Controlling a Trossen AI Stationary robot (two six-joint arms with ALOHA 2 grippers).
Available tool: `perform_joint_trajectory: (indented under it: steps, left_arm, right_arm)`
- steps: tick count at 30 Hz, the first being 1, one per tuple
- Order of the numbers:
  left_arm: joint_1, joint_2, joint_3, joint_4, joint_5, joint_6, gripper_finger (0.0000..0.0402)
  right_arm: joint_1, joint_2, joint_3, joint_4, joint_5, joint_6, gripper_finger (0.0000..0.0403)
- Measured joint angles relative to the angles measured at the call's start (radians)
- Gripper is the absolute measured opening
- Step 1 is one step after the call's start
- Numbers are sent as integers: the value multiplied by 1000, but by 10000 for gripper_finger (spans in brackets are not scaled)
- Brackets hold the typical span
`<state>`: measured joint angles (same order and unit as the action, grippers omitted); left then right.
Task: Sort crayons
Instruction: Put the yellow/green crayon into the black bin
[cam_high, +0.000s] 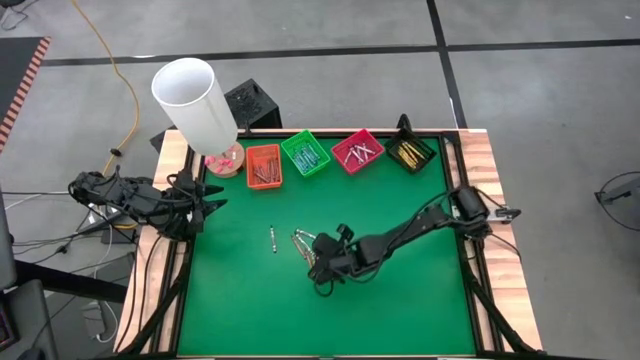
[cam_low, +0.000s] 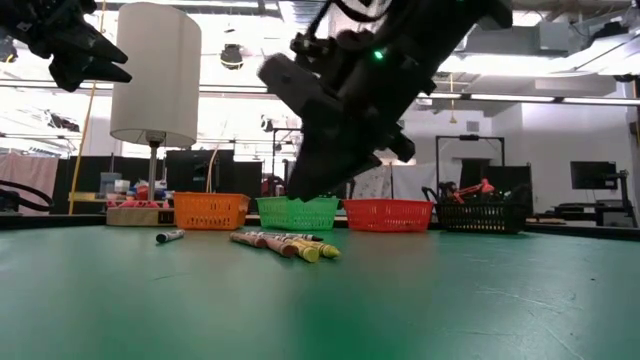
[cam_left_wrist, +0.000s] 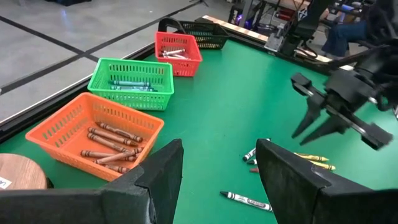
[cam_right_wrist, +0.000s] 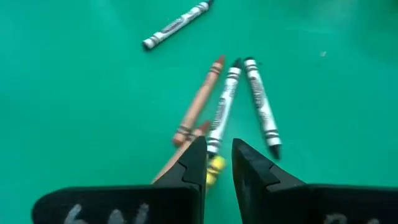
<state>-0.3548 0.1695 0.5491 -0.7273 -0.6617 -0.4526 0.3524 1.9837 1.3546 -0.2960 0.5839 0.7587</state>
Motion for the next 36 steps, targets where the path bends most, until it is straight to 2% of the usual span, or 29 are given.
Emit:
perform_joint_trajectory:
  steps: [4, 11, 21, 28, 36]
  left_arm:
    - [0, 0, 0, 0, 0, 0, 192]
    - [0, 0, 0, 0, 0, 0, 192]
    - [0, 0, 0, 0, 0, 0, 192]
    - [0, 0, 0, 0, 0, 0, 192]
    - [0, 0, 0, 0, 0, 0, 192]
  right_arm:
    - [34, 36, 57, -57, 39, 25, 71]
    - [75, 35, 58, -168, 94, 145, 71]
    - [116, 35, 58, -160, 105, 223, 71]
    - [125, 34, 9, -115, 116, 284, 71]
    - [138, 34, 4, -80, 149, 274, 71]
